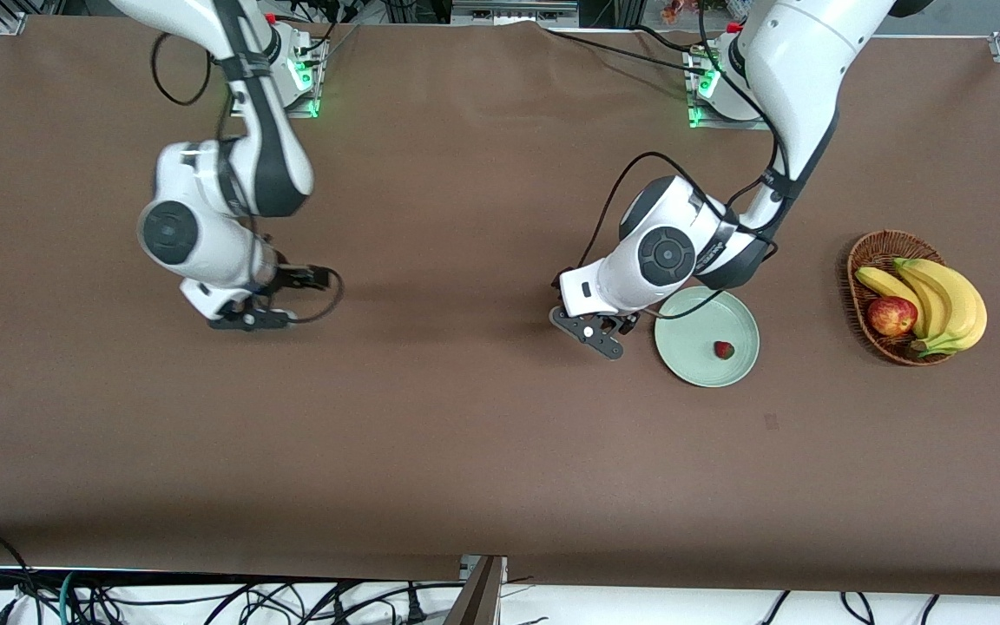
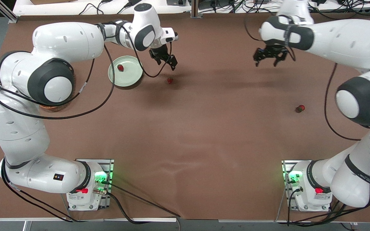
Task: Collect all strawberries into plate
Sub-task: 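Grasp the second strawberry with the left gripper while the right reaches another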
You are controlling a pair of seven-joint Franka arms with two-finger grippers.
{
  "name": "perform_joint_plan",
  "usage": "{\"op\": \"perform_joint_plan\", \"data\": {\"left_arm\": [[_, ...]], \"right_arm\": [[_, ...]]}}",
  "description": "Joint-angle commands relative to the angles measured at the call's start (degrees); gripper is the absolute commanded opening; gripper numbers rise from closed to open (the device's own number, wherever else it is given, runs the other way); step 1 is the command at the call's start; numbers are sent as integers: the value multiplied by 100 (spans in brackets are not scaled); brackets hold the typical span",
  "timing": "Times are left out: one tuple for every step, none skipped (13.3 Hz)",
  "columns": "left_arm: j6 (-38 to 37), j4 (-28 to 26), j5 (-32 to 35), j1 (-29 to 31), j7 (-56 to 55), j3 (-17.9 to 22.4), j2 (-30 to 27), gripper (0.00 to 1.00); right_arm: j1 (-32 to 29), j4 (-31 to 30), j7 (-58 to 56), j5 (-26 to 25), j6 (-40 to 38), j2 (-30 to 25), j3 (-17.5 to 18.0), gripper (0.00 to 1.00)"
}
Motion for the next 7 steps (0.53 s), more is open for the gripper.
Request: {"op": "perform_joint_plan", "data": {"left_arm": [[576,-468,110,-97,-36,55,-86,100],[892,-591,110,-141,-44,55,2,100],[1130,-697,110,-159,-53,55,29,100],[1263,-776,110,-228,-123,63,55,100],[1281,-794,110,-255,-158,72,64,100],[1290,-794,110,-264,-159,72,90,100],[1290,-794,119,-264,-159,72,143,100]], "right_arm": [[129,-1202,-625,-363,497,-805,-514,100],[129,-1571,-827,-469,717,-980,-708,100],[129,-1923,-995,-478,893,-1113,-927,100],[129,-2213,-1083,-478,1086,-1184,-1103,100],[129,-2530,-1206,-478,1402,-1202,-1253,100],[129,-2829,-1320,-478,1779,-1202,-1368,100],[120,-3153,-1374,-470,2218,-1202,-1421,100]]}}
